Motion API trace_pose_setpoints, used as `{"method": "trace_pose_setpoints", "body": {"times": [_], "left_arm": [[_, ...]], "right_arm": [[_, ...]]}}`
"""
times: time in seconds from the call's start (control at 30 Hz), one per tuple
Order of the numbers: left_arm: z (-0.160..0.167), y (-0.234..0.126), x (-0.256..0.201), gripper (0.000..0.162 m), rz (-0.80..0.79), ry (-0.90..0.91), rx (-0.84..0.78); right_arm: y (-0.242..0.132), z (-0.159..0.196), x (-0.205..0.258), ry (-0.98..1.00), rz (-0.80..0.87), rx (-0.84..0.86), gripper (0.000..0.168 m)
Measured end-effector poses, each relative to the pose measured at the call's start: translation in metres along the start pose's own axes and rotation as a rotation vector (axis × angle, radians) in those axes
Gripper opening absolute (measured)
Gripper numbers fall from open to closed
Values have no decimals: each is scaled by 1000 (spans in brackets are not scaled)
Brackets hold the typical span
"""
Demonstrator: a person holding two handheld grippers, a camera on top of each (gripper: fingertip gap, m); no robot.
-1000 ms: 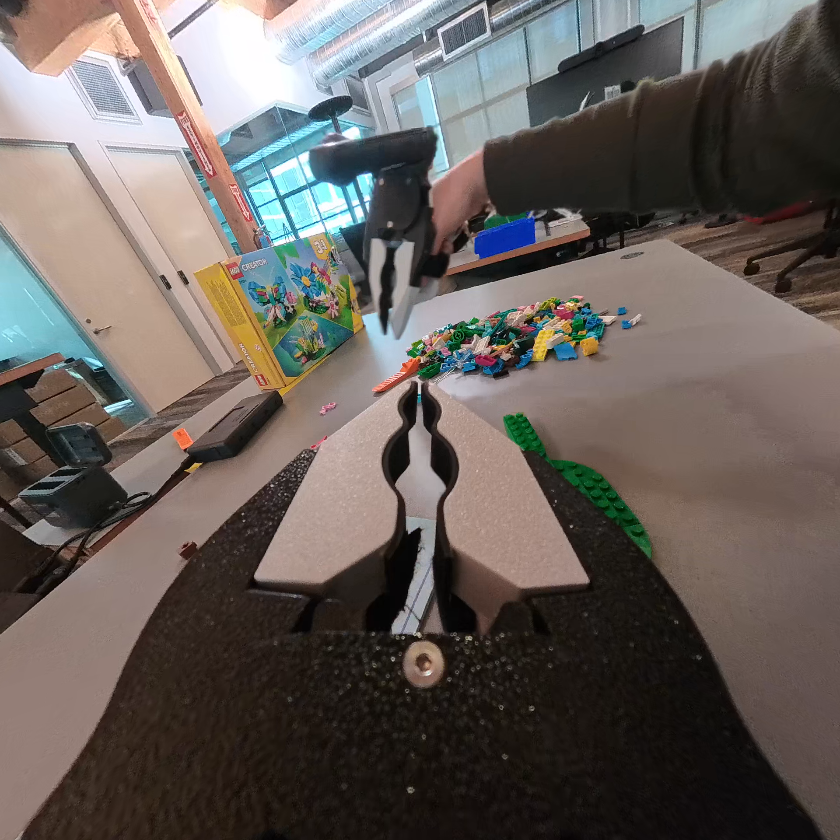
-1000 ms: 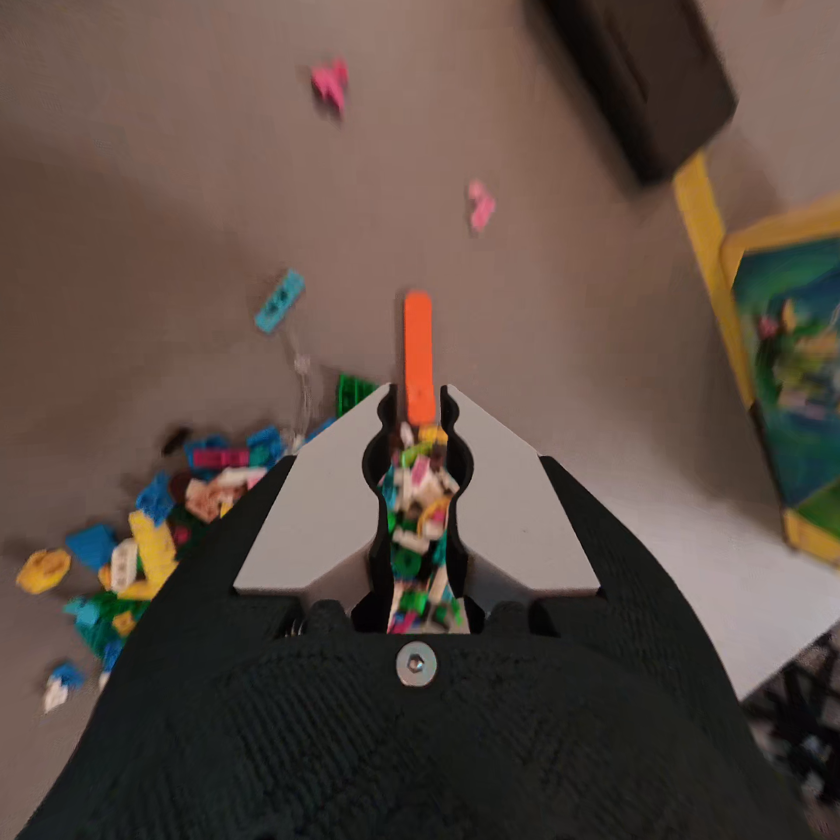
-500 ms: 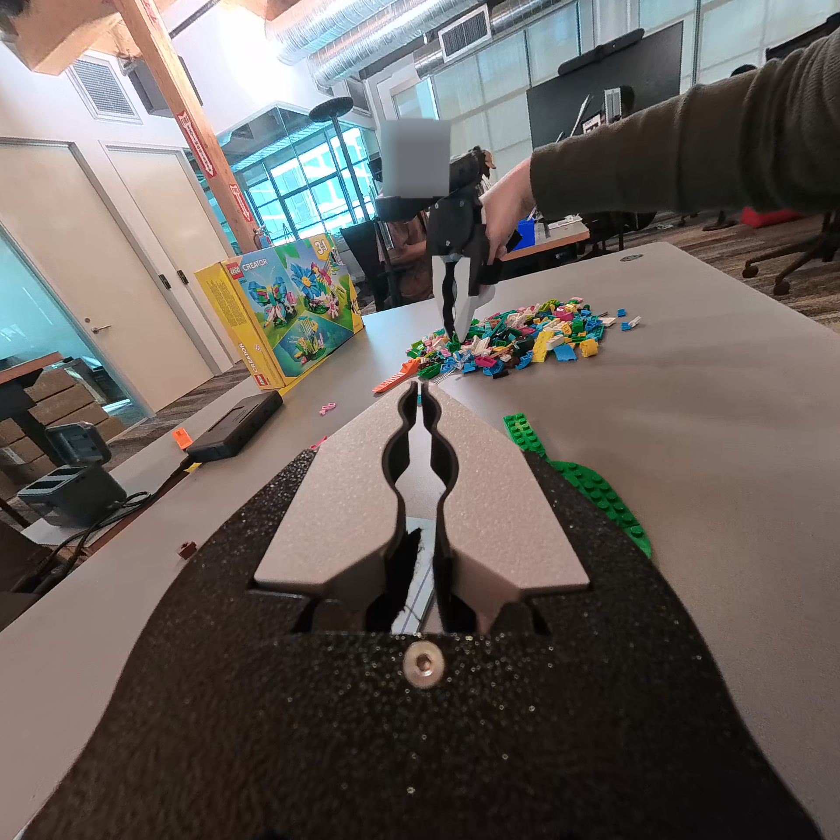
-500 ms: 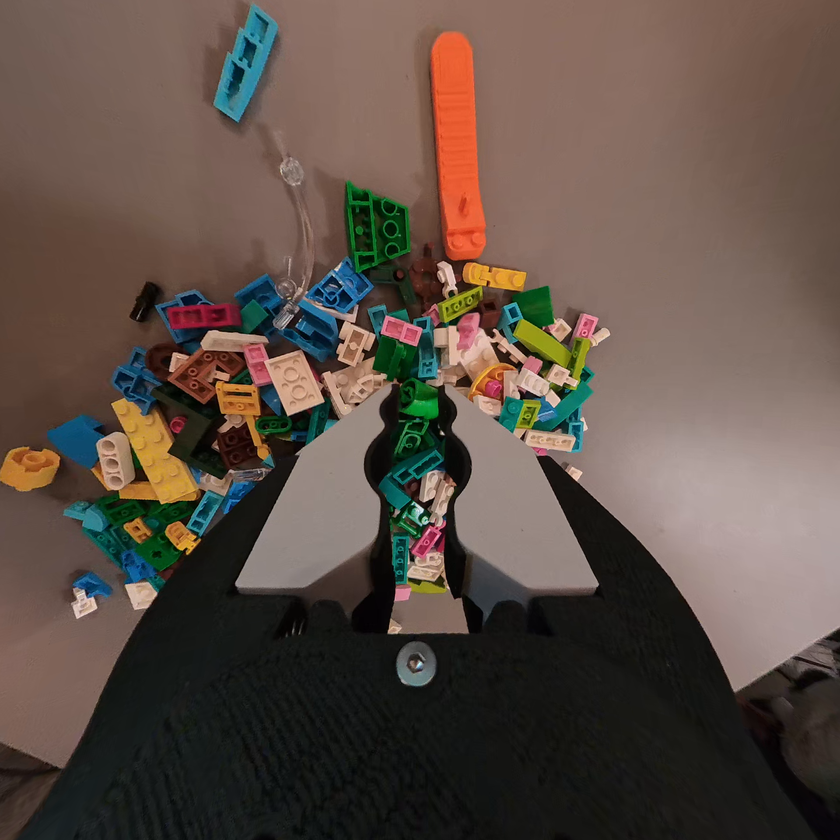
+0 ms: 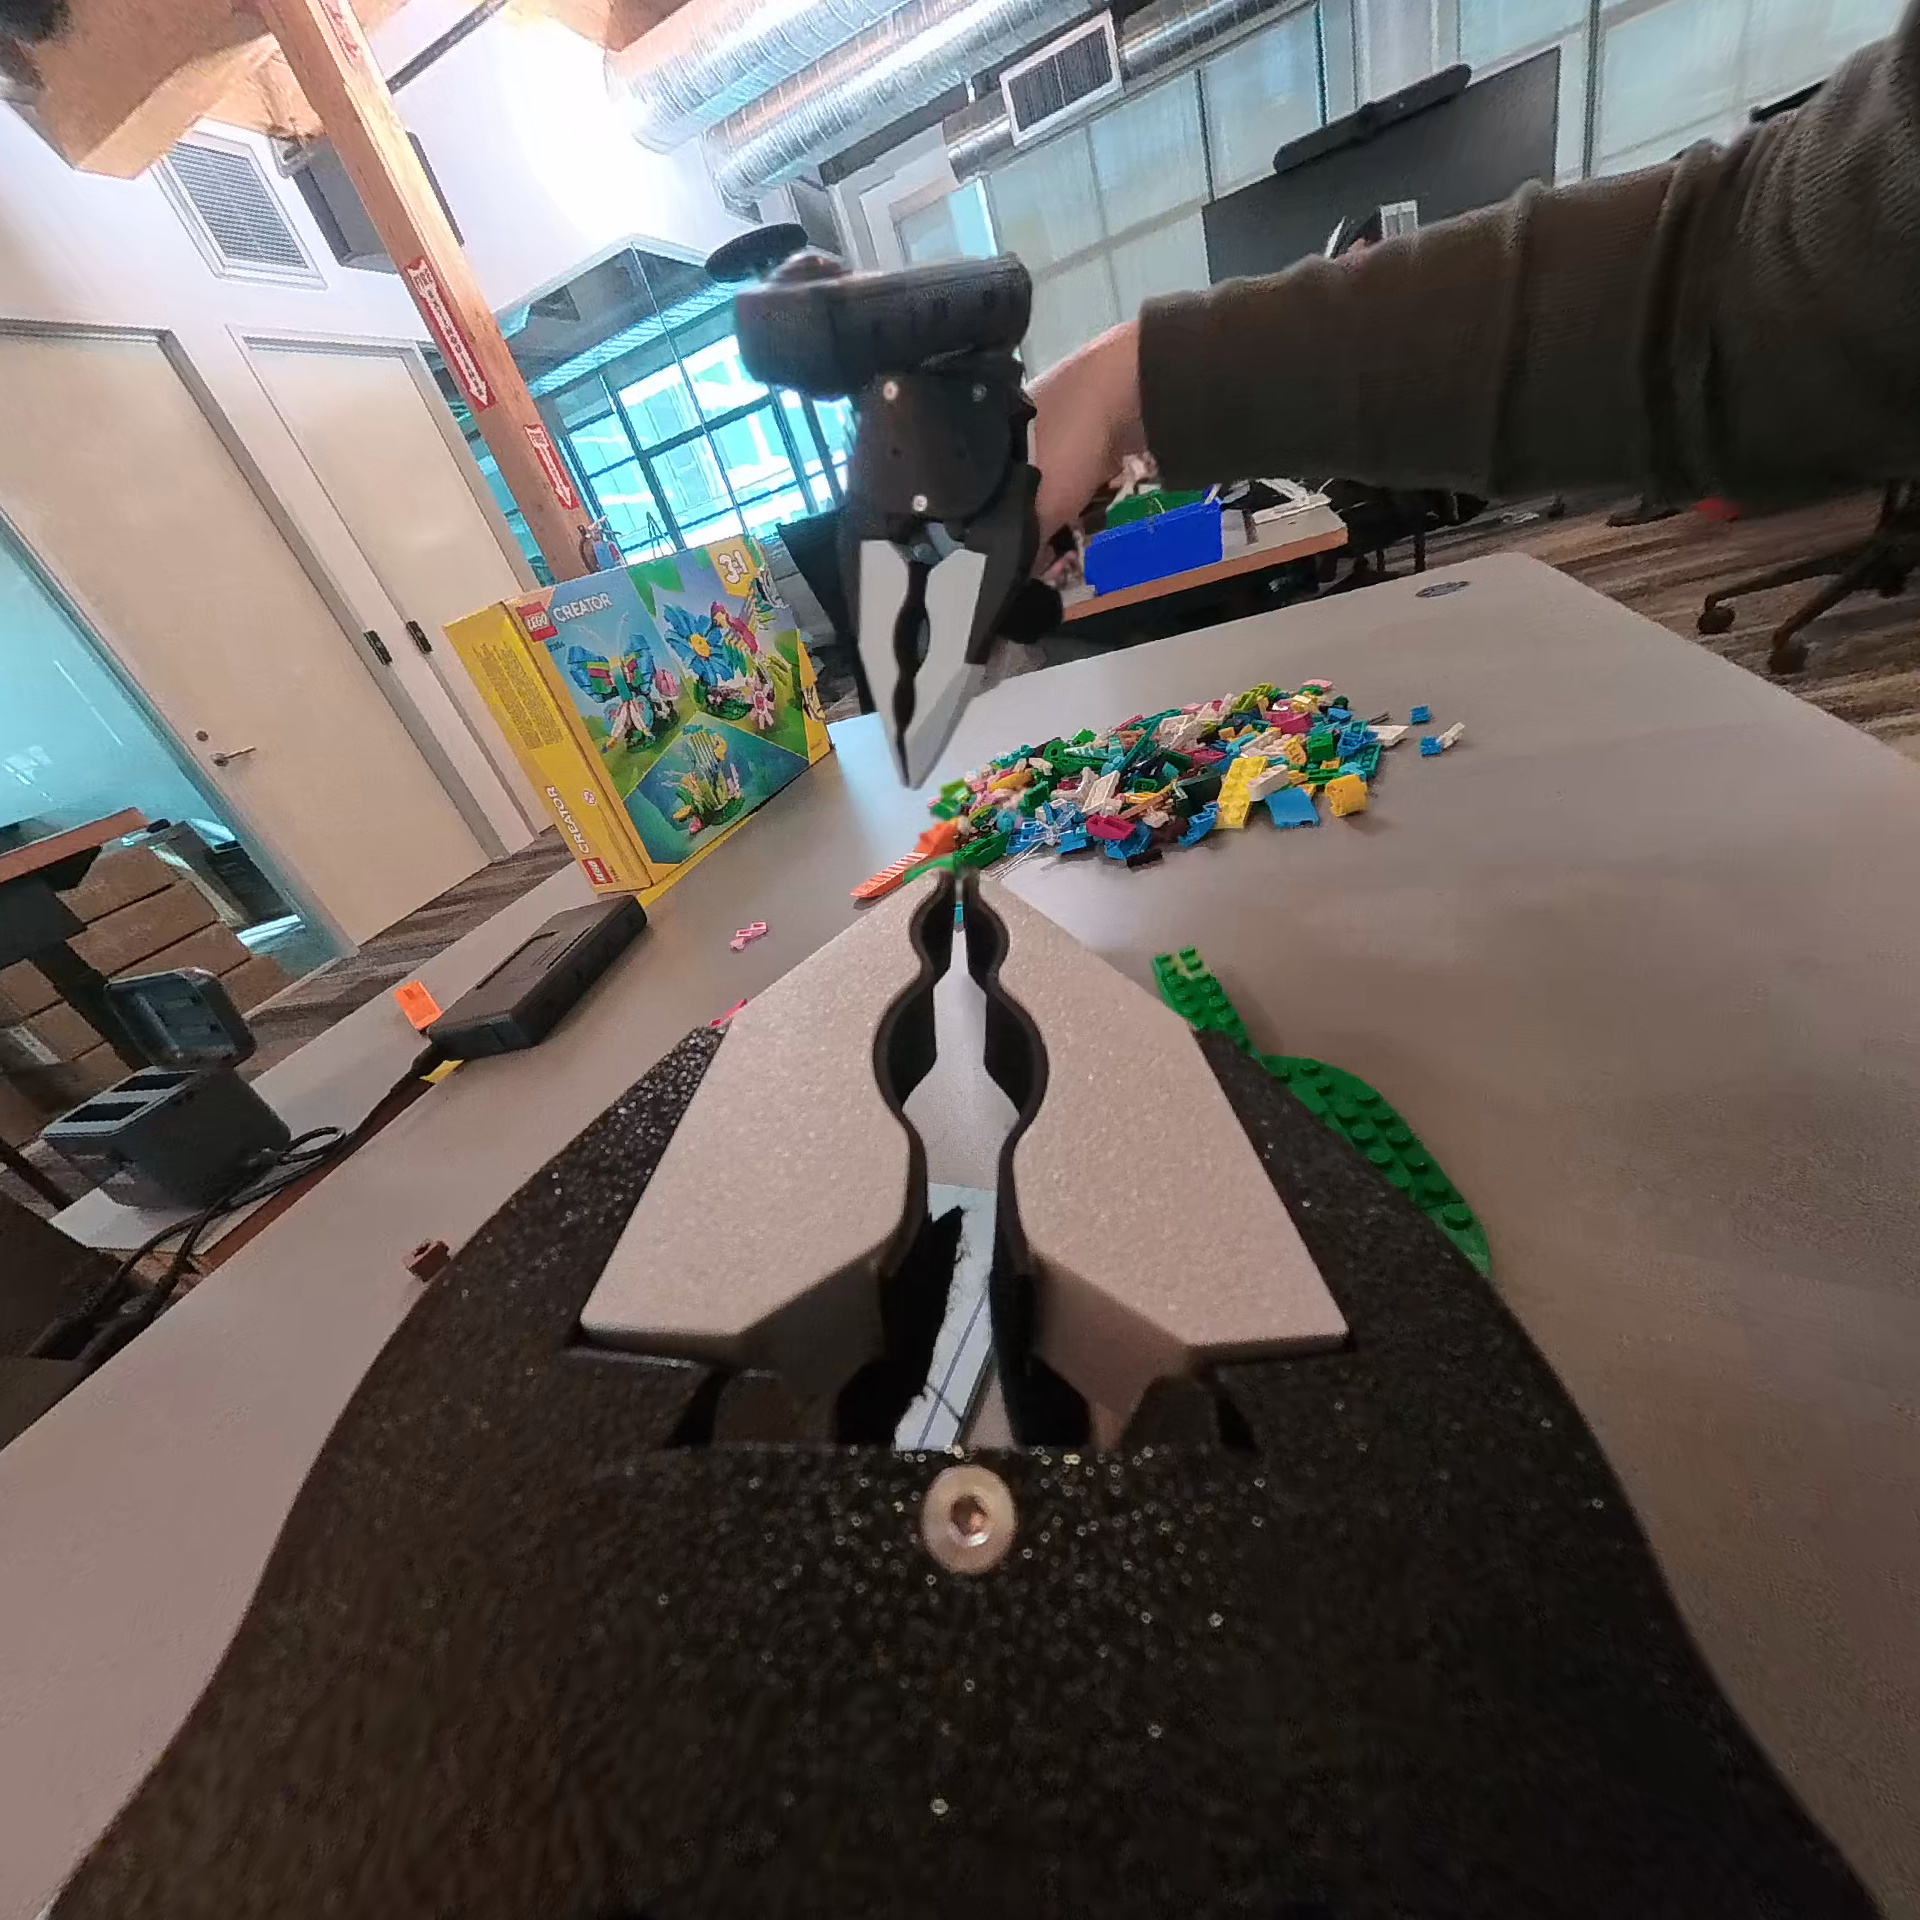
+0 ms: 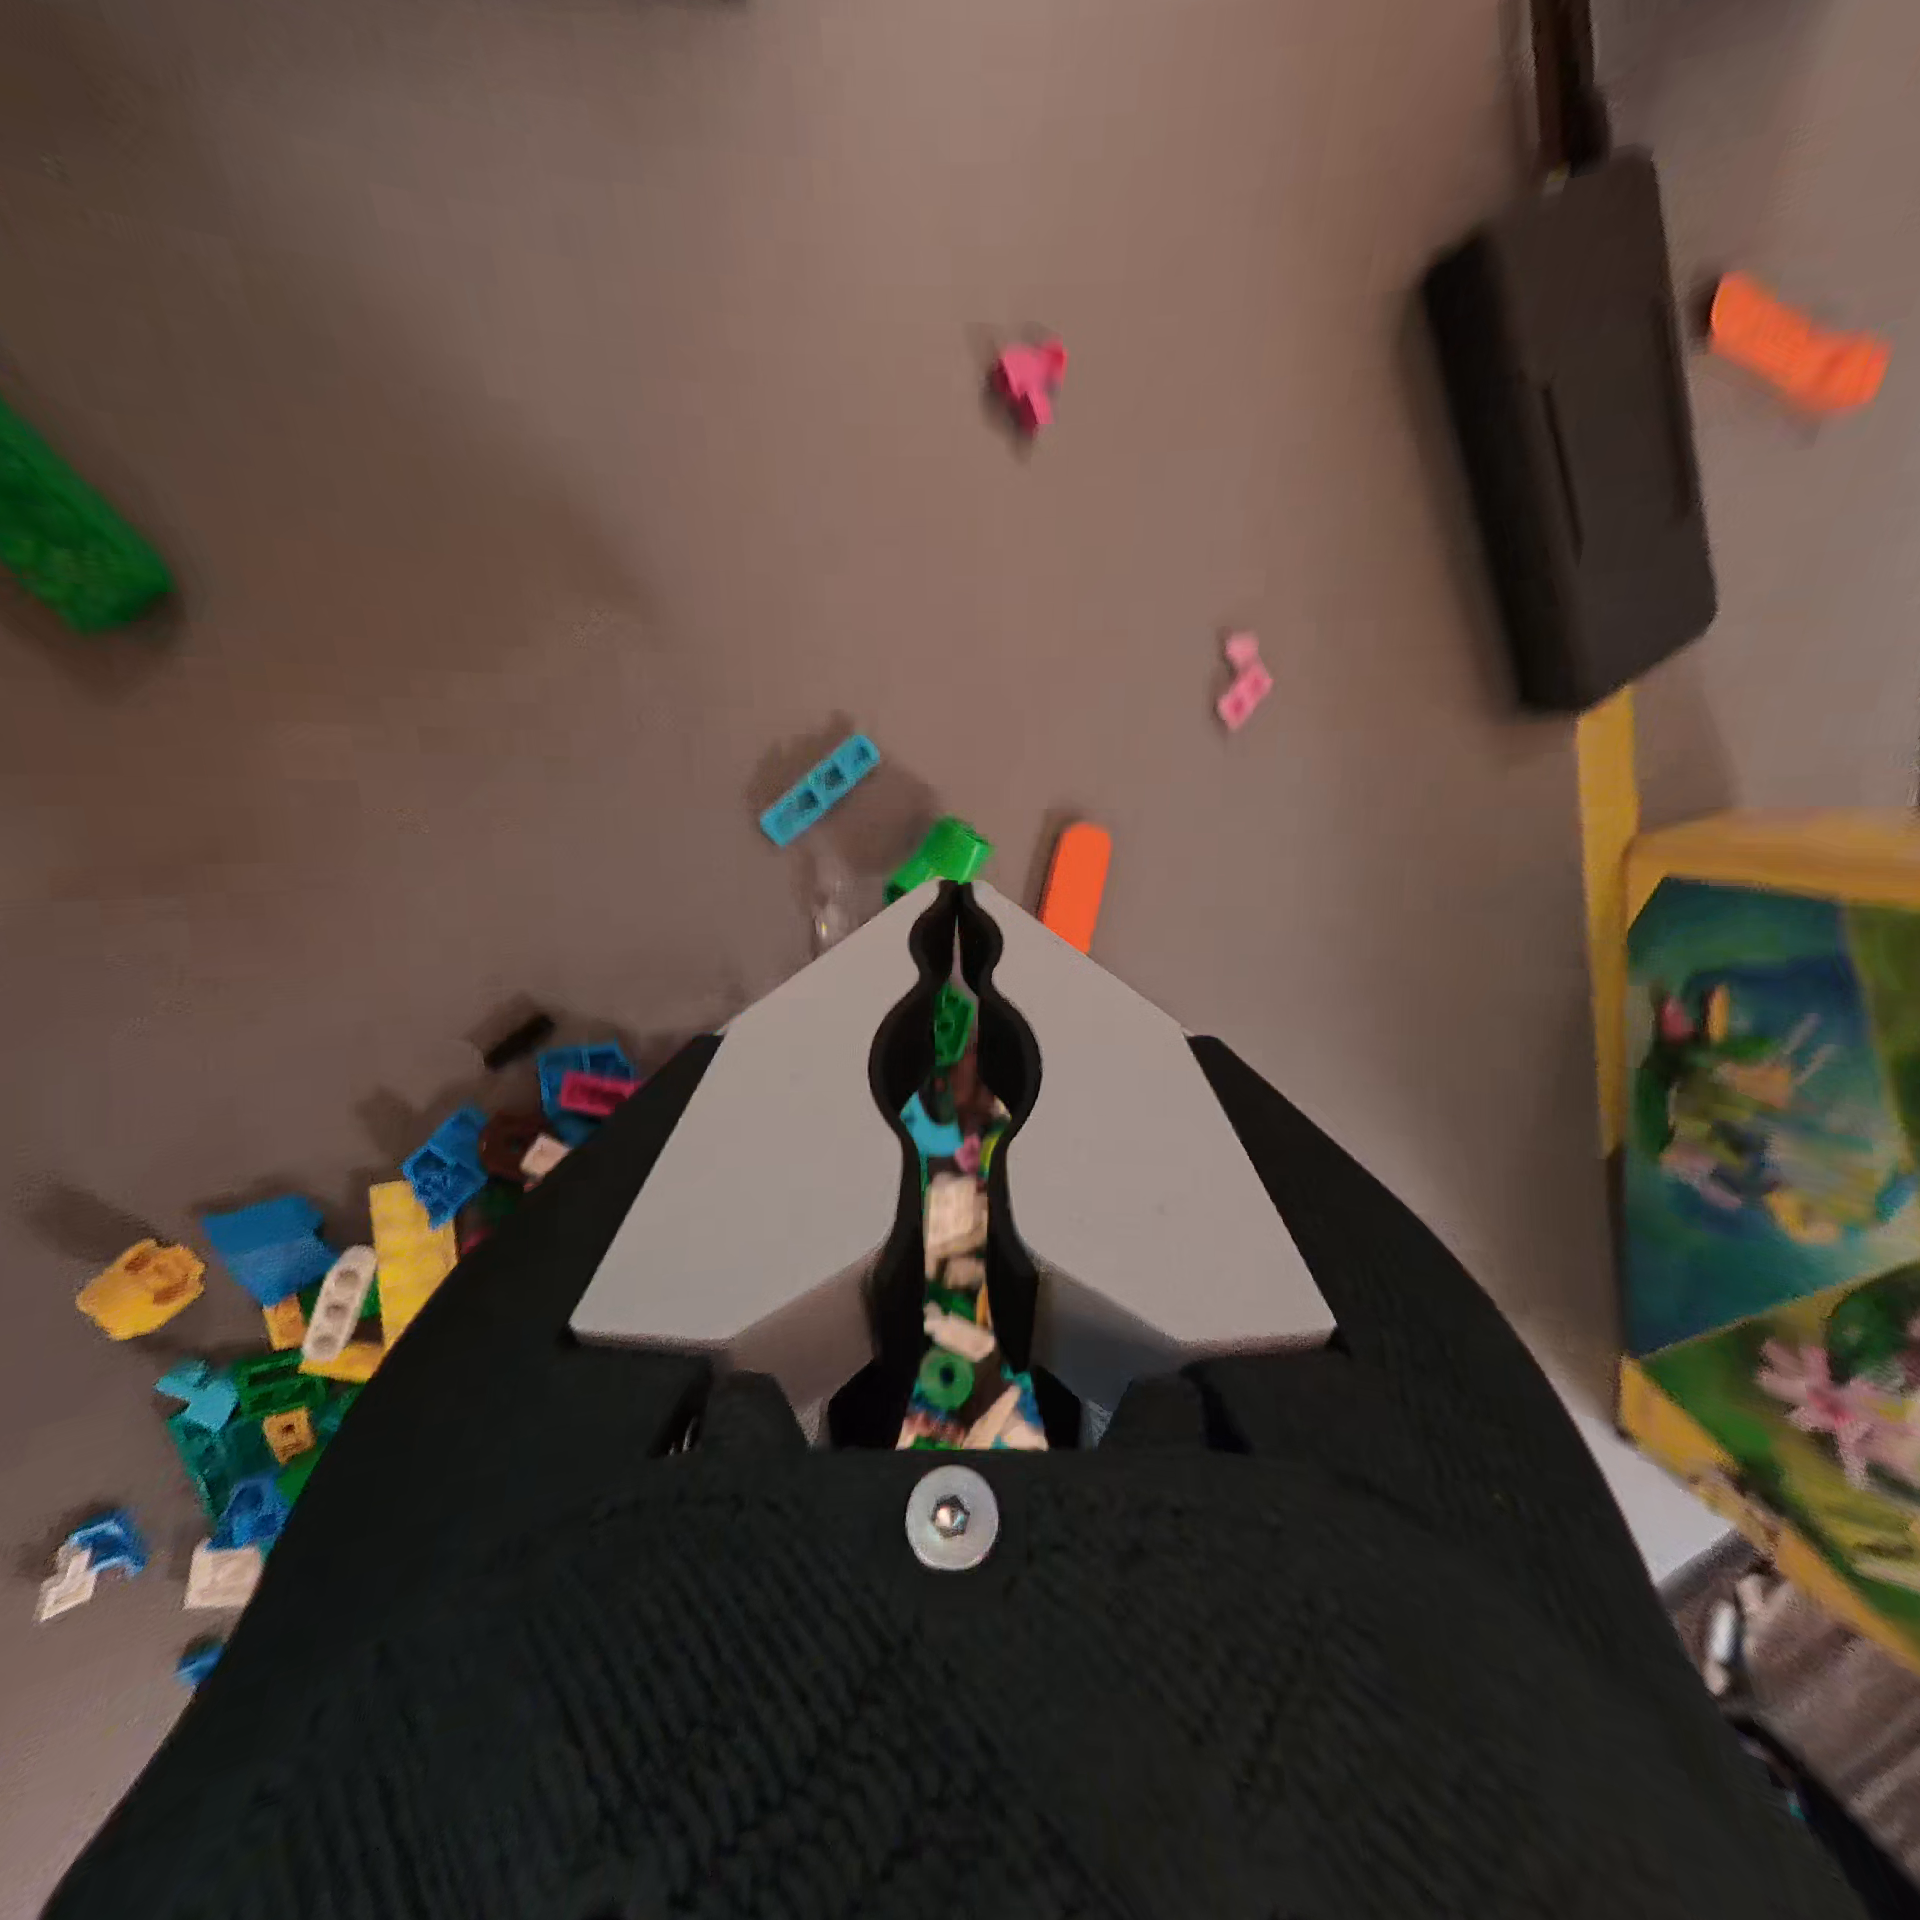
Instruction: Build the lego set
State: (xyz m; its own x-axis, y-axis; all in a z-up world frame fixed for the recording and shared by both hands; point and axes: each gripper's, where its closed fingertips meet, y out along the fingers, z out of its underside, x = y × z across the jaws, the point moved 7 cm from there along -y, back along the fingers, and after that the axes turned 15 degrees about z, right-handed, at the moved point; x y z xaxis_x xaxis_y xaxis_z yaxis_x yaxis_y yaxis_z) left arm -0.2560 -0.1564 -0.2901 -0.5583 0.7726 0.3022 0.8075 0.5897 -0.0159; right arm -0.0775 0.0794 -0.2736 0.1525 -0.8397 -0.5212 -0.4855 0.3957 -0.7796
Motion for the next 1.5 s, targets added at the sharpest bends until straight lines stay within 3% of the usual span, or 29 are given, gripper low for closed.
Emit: {"method": "trace_pose_setpoints", "body": {"times": [0.17, 0.4, 0.6, 0.87, 1.07, 1.13, 1.27, 1.4, 1.5], "left_arm": [[0, 0, 0, 0, 1, 5, 3], [0, 1, -1, 0, 4, 9, 5], [0, 1, -1, 0, 4, 9, 4], [0, 1, 0, 0, 5, 6, 4], [0, 2, -1, 0, 7, 10, 2], [0, 2, -1, 0, 8, 10, 0], [-1, 4, -4, 0, 19, 20, -1], [-3, 2, -6, 0, 30, 12, -24], [-3, 1, -7, 0, 32, 7, -29]], "right_arm": [[8, -29, 2, -35, -27, -36, 1], [50, -32, 0, 92, -13, 2, 35], [74, -36, -6, 153, 73, 24, 48], [80, -21, -9, 501, 82, 80, 37], [84, -23, -6, 547, 76, 69, 16], [80, -40, -8, 511, 92, -2, 15], [77, -127, 12, 324, 53, -231, 15], [103, -215, 41, 158, 0, -321, 15], [131, -254, 54, 105, -60, -317, 15]]}}
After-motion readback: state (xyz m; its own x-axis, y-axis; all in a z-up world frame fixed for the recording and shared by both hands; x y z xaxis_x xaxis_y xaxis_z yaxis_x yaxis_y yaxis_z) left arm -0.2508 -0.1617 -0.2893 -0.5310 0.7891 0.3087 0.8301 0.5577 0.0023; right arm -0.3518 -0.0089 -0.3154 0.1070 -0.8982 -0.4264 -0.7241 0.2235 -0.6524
